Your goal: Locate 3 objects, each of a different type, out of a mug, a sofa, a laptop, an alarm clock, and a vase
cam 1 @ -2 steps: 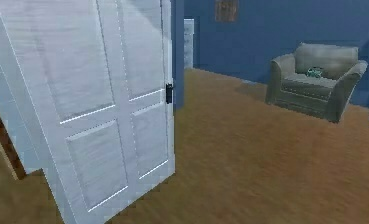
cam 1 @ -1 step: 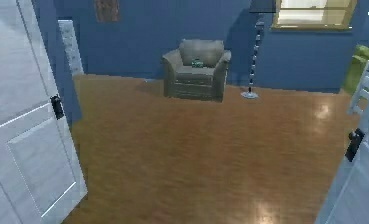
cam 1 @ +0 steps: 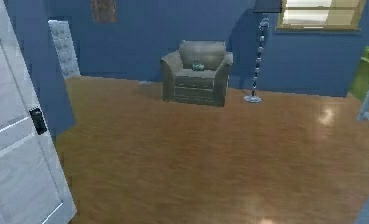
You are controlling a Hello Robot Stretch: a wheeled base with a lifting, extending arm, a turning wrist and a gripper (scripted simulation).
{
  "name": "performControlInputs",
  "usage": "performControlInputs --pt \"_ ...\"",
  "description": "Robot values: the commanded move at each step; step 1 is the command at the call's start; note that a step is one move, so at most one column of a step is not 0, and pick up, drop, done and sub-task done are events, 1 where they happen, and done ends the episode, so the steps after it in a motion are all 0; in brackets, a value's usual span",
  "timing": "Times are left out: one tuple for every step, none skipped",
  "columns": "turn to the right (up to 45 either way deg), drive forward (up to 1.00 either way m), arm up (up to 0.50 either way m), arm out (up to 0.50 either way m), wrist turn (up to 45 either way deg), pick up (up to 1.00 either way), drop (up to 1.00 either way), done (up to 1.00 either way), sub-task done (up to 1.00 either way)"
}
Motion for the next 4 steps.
performControlInputs --pt "9.0 0.0 0.0 0.0 0.0 0.0 0.0 0.0 0.0" --pt "0.0 0.6 0.0 0.0 0.0 0.0 0.0 0.0 0.0" --pt "27.0 0.0 0.0 0.0 0.0 0.0 0.0 0.0 0.0" --pt "0.0 0.9 0.0 0.0 0.0 0.0 0.0 0.0 0.0"
